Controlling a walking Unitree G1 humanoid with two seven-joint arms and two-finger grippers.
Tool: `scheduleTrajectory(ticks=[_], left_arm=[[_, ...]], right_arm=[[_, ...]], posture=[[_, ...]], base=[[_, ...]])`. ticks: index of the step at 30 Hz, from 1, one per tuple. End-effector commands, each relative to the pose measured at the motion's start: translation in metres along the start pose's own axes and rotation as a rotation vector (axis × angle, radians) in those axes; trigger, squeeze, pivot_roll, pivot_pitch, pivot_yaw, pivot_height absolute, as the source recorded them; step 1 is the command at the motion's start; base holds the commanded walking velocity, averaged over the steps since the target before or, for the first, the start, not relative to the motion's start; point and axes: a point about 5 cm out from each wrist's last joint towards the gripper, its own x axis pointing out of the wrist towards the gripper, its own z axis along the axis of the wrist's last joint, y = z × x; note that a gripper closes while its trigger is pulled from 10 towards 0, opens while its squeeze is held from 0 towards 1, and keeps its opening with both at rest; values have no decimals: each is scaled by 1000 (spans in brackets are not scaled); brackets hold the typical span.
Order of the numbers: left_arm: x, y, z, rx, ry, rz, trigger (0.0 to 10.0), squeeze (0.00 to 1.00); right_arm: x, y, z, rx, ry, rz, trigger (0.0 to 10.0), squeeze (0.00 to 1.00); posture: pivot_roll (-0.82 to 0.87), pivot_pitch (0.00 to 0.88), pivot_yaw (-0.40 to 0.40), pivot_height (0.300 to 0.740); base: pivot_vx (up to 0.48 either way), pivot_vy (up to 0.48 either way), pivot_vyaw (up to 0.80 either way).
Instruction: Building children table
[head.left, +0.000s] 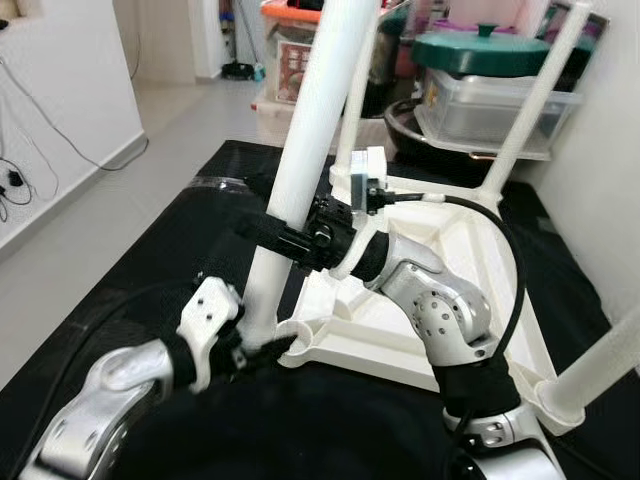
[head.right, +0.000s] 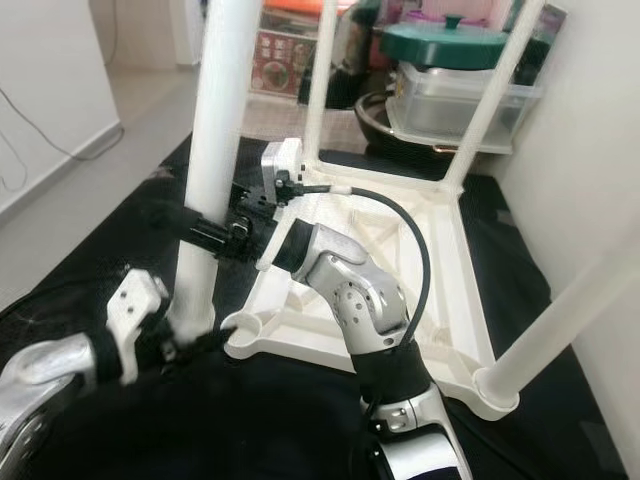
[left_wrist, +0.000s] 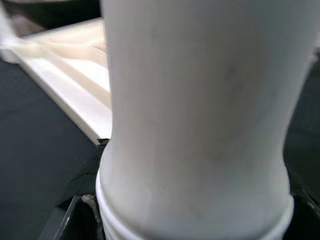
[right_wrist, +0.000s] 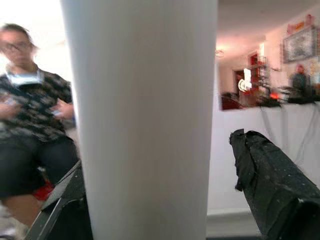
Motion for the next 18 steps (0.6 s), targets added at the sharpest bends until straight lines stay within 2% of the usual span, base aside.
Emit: scheduleTrajectory(ticks=[1,4,5,7,8,9,11,12,16,17,18], left_arm=[[-2,-19,-4,-11,44,-157,10000,0],[-7,-23,-6,-28,63,-200,10000,0],[-13,-24,-7,-42,83,-234,10000,0],[-13,-24,-7,-42,83,-234,10000,0],[-18,-24,-7,-50,100,-255,10000,0],[-23,-23,-7,-66,107,-278,10000,0],[-23,-23,-7,-66,107,-278,10000,0],[-25,-22,-6,-76,109,-293,10000,0],[-27,-21,-5,-81,111,-309,10000,0],[-27,-21,-4,-86,112,-326,10000,0],[-27,-21,-4,-86,112,-326,10000,0]], right_arm=[[2,2,8,24,-37,63,10000,0],[0,5,8,38,-41,106,10000,0],[-1,10,8,55,-40,155,10000,0],[-1,10,8,55,-40,155,10000,0],[-4,16,6,71,-31,209,6941,0],[-7,23,4,96,-16,271,7373,0],[-7,23,4,96,-16,271,7373,0],[-10,31,1,120,2,327,8588,0],[-13,37,-2,154,17,372,8588,0],[-15,43,-4,190,30,407,7529,0],[-15,43,-4,190,30,407,7529,0]], posture=[[154,0,-83,740],[154,0,-83,740],[158,0,-84,740],[158,0,-84,740],[160,0,-85,740],[157,0,-85,740],[157,0,-85,740],[157,0,-85,740],[153,0,-83,740],[146,0,-80,740],[146,0,-80,740]], base=[[0,0,0],[0,0,0],[0,0,0],[0,0,0],[0,0,0],[0,0,0],[0,0,0],[0,0,0],[0,0,0],[0,0,0],[0,0,0]])
